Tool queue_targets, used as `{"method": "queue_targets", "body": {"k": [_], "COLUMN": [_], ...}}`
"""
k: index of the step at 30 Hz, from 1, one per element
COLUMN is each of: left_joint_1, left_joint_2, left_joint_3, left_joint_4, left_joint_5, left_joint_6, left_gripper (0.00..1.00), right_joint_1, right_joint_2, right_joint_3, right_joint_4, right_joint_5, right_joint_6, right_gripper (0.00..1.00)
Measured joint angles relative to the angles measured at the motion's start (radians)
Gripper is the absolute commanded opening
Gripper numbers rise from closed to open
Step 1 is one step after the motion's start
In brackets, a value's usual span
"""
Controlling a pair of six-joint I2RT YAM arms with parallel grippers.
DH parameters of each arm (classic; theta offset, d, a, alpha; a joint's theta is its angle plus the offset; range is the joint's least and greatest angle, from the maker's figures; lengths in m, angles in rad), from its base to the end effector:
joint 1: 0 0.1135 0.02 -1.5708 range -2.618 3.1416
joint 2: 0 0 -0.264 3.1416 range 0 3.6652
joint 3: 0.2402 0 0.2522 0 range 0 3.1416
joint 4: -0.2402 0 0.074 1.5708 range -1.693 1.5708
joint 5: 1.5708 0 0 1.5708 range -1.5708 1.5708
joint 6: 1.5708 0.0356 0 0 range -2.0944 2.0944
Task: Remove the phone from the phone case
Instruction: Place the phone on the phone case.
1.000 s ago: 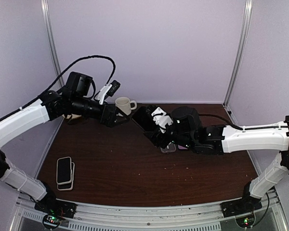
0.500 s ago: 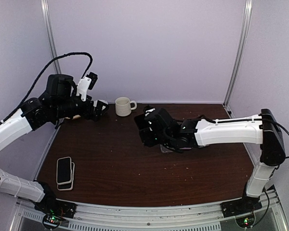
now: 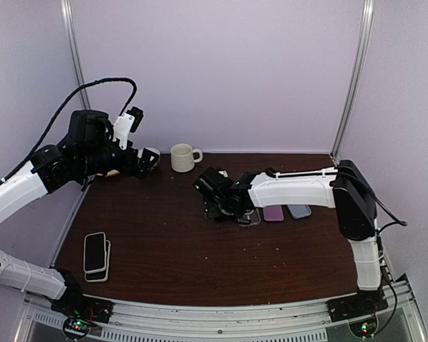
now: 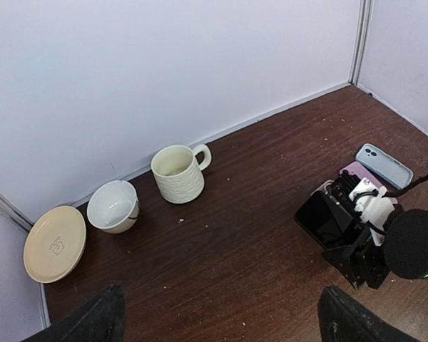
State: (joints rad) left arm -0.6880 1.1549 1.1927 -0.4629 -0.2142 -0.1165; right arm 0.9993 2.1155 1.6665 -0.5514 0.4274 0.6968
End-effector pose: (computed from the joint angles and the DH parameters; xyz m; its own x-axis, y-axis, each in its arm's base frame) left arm 0.2018 -0.1561 0.3793 -0.3712 0.1581 -0.9150 0.4307 0.9023 -0.0188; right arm 0.2617 0.3797 0.1975 -0.7627 -0.1062 -0.6380 -0.2020 0.9762 0.0790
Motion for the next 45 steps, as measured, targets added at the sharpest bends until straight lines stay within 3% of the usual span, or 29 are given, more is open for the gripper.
{"method": "queue_targets", "body": {"k": [19,28,45], "left_joint_1": [0.000,0.000,0.000], "left_joint_2": [0.004,0.018,0.026], "left_joint_3": [0.000,0.000,0.000], "left_joint_4": [0.000,-0.001,-0.001], "left_joint_5": [0.000,0.000,0.000], "left_joint_6": [0.015,0.019,0.021], "left_gripper": [0.98,0.97,0.97], "right_joint_1": [-0.057,-0.060,-0.061], "right_joint_2": [0.148,0.148,0.148], "right_joint_3": [0.017,-0.006,-0.020], "right_joint_4": [0.039,0.095,0.121], "right_joint_5": [-0.013,-0.003,-0.017], "right_joint_6": [0.063,0.061,0.053], "right_gripper": [0.23,0.44,0.63]}}
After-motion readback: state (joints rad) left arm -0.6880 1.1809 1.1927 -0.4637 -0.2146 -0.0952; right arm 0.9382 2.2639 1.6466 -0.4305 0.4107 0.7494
